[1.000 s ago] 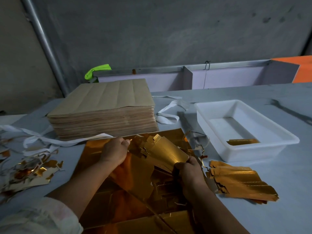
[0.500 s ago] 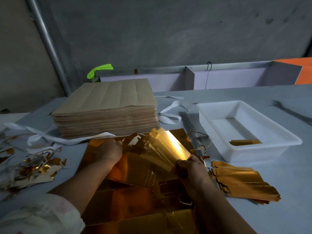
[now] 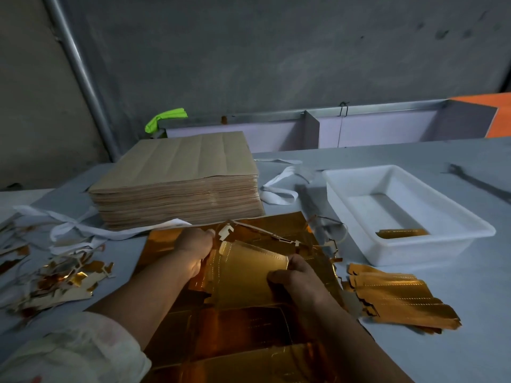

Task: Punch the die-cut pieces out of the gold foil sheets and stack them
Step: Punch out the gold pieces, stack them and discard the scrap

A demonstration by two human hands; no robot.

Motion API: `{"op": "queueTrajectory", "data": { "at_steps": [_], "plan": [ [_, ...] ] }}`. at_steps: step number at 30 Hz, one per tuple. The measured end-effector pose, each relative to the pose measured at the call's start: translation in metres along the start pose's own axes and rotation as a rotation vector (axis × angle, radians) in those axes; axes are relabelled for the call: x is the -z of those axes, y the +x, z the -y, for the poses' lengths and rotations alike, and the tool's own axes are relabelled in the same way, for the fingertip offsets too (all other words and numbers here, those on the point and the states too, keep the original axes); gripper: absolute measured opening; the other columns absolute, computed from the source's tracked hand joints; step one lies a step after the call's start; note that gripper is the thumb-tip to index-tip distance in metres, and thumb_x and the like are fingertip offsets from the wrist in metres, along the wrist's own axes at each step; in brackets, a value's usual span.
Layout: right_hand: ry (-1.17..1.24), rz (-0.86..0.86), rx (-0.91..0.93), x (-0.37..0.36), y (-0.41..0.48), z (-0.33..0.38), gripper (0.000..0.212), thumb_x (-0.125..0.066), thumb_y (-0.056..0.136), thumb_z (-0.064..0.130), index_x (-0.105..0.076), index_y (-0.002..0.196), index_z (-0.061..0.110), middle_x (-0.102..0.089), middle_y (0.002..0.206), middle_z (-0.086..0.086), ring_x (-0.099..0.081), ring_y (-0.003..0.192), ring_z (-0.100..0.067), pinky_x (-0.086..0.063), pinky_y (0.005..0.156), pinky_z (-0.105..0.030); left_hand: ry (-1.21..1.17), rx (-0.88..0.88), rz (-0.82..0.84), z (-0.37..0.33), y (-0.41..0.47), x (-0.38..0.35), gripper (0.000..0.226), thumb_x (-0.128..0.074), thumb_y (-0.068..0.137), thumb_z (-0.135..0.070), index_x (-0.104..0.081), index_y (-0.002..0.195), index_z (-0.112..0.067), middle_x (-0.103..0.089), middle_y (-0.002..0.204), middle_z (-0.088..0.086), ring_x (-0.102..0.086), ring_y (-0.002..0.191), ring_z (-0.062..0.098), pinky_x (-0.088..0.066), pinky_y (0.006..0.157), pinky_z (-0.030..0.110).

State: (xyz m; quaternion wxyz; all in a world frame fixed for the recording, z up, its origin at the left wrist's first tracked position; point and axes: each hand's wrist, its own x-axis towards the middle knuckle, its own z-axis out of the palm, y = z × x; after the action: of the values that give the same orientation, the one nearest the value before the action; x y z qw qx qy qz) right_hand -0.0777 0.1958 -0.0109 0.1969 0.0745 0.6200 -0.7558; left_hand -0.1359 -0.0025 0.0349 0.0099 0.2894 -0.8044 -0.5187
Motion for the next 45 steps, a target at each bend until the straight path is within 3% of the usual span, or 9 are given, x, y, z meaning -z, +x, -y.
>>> {"op": "queueTrajectory", "data": {
  "at_steps": [6, 11, 19, 23, 28, 31, 35, 39, 45],
  "plan": [
    [0.069, -0.093, 0.002, 0.009, 0.003, -0.003, 0.034, -0.062, 0.091, 0.010, -0.057, 0.120, 0.026, -0.057, 0.119, -0.011, -0.060, 0.102, -0.036, -0.057, 0.080, -0.047, -0.135, 0.078, 0.182, -0.001, -0.010, -0.003, 0.043, -0.058, 0.093, -0.048, -0.055, 0.117, -0.012, -0.065, 0.115, 0.016, -0.060, 0.109, 0.036, -0.044, 0.101, 0.052],
    [0.125, -0.129, 0.001, 0.015, 0.006, -0.003, 0.026, -0.057, 0.093, 0.007, -0.059, 0.109, 0.027, -0.056, 0.115, -0.010, -0.060, 0.100, -0.037, -0.058, 0.068, -0.043, -0.103, 0.046, 0.259, 0.007, -0.016, -0.010, 0.035, -0.060, 0.095, -0.036, -0.056, 0.125, -0.018, -0.063, 0.113, 0.012, -0.060, 0.104, 0.030, -0.049, 0.097, 0.047],
    [0.112, -0.170, 0.036, 0.018, 0.007, -0.012, 0.025, -0.058, 0.094, 0.009, -0.059, 0.108, 0.030, -0.057, 0.116, -0.011, -0.062, 0.101, -0.038, -0.059, 0.080, -0.049, -0.144, 0.009, 0.156, 0.016, -0.023, -0.028, 0.032, -0.048, 0.101, -0.037, -0.054, 0.129, -0.022, -0.057, 0.121, 0.011, -0.053, 0.113, 0.030, -0.045, 0.091, 0.043],
    [0.108, -0.177, 0.050, 0.018, 0.006, -0.015, 0.025, -0.057, 0.095, 0.009, -0.058, 0.108, 0.030, -0.056, 0.117, -0.011, -0.062, 0.101, -0.038, -0.059, 0.080, -0.051, -0.251, 0.034, 0.113, 0.020, -0.028, -0.036, 0.031, -0.048, 0.102, -0.035, -0.055, 0.129, -0.021, -0.056, 0.128, 0.011, -0.052, 0.120, 0.031, -0.042, 0.104, 0.051],
    [0.128, -0.211, 0.065, 0.020, 0.005, -0.015, 0.027, -0.055, 0.096, 0.008, -0.056, 0.115, 0.026, -0.056, 0.118, -0.010, -0.061, 0.102, -0.035, -0.058, 0.079, -0.045, -0.469, 0.111, 0.028, 0.024, -0.025, -0.029, 0.022, -0.047, 0.103, -0.026, -0.061, 0.111, -0.011, -0.062, 0.099, 0.011, -0.059, 0.087, 0.023, -0.052, 0.074, 0.036],
    [0.134, -0.212, 0.063, 0.022, 0.004, -0.014, 0.028, -0.056, 0.096, 0.008, -0.055, 0.120, 0.023, -0.055, 0.118, -0.010, -0.061, 0.101, -0.035, -0.056, 0.070, -0.038, -0.471, 0.139, 0.056, 0.029, -0.024, -0.021, 0.021, -0.048, 0.102, -0.027, -0.062, 0.101, -0.010, -0.062, 0.107, 0.016, -0.060, 0.089, 0.024, -0.050, 0.063, 0.031],
    [0.140, -0.244, 0.054, 0.021, 0.005, -0.014, 0.029, -0.056, 0.097, 0.010, -0.053, 0.122, 0.024, -0.055, 0.117, -0.009, -0.062, 0.098, -0.033, -0.055, 0.065, -0.035, -0.474, 0.184, 0.218, 0.030, -0.028, -0.018, 0.029, -0.057, 0.096, -0.041, -0.064, 0.103, -0.013, -0.072, 0.098, 0.013, -0.068, 0.088, 0.027, -0.053, 0.062, 0.033],
    [0.120, -0.262, 0.063, 0.020, 0.004, -0.013, 0.025, -0.057, 0.097, 0.012, -0.053, 0.119, 0.025, -0.057, 0.116, -0.008, -0.064, 0.094, -0.029, -0.053, 0.058, -0.029, -0.508, 0.166, 0.295, 0.035, -0.034, -0.018, 0.021, -0.068, 0.087, -0.014, -0.063, 0.107, -0.006, -0.075, 0.079, 0.009, -0.072, 0.076, 0.023, -0.054, 0.057, 0.030],
    [0.112, -0.279, 0.086, 0.018, 0.003, -0.015, 0.021, -0.056, 0.098, 0.012, -0.054, 0.102, 0.033, -0.057, 0.113, -0.006, -0.063, 0.099, -0.032, -0.057, 0.076, -0.041, -0.516, 0.084, 0.183, 0.042, -0.037, -0.026, 0.016, -0.057, 0.094, 0.000, -0.062, 0.096, -0.014, -0.072, 0.098, 0.013, -0.071, 0.087, 0.024, -0.058, 0.065, 0.033]
  ]
}}
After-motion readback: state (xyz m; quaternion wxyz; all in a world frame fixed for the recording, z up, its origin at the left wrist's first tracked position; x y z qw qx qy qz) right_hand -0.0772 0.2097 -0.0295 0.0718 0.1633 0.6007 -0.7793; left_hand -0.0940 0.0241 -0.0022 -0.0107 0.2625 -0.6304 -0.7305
